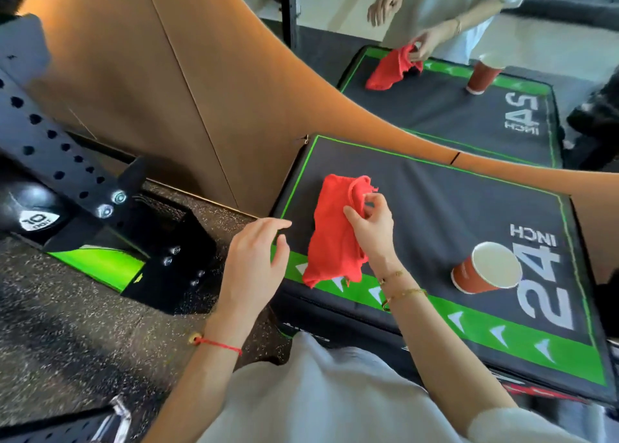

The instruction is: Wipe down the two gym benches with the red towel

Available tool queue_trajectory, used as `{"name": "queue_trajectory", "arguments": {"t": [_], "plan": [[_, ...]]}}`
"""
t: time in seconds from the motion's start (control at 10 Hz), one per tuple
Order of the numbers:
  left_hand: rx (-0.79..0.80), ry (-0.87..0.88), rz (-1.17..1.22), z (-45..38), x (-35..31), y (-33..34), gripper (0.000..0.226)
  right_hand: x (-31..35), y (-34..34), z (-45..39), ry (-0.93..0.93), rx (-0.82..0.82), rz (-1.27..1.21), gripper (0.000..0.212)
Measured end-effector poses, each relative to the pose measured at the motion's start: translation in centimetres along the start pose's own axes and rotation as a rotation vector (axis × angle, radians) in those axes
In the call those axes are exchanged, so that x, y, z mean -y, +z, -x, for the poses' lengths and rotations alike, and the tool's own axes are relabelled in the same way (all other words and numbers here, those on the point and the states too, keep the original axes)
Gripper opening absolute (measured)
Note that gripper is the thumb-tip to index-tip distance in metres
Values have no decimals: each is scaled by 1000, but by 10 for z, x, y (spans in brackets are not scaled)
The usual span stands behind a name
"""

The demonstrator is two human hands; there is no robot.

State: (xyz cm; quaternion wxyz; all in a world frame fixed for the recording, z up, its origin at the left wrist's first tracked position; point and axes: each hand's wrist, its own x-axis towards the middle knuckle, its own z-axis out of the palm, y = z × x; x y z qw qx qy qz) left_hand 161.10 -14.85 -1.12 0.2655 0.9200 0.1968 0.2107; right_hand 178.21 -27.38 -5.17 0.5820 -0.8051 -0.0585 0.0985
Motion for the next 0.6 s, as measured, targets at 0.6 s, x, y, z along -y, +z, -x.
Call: {"name": "queue_trajectory", "arguments": {"t": [0.6], "plan": [[133, 263, 71, -37, 52, 10, 25, -27, -11, 33, -112, -288, 731, 37]]}}
